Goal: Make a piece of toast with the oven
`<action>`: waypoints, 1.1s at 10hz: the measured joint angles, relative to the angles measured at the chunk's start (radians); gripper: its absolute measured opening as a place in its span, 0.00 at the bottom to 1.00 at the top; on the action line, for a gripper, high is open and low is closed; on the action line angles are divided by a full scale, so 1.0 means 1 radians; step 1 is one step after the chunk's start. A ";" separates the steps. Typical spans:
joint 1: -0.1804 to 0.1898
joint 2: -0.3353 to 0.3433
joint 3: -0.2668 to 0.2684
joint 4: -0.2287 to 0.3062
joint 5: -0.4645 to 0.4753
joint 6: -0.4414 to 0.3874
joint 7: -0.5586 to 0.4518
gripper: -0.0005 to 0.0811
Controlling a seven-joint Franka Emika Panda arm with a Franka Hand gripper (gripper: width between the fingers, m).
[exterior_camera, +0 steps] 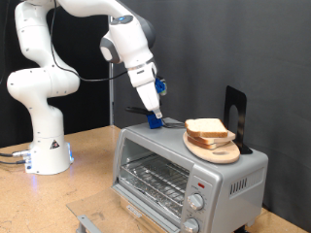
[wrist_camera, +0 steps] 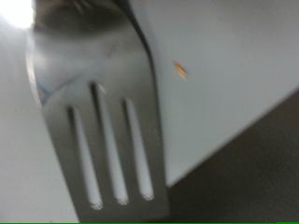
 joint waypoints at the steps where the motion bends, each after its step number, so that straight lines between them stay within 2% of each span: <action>1: -0.011 -0.006 0.000 0.002 -0.031 -0.015 0.009 0.99; 3: -0.017 -0.022 -0.013 0.009 -0.045 -0.040 -0.022 0.99; 6: -0.017 -0.056 -0.059 0.039 -0.055 -0.165 -0.100 0.99; 7: -0.018 -0.064 -0.062 0.041 -0.070 -0.184 -0.105 0.99; 11: -0.029 -0.068 -0.036 0.025 -0.130 -0.173 -0.084 0.99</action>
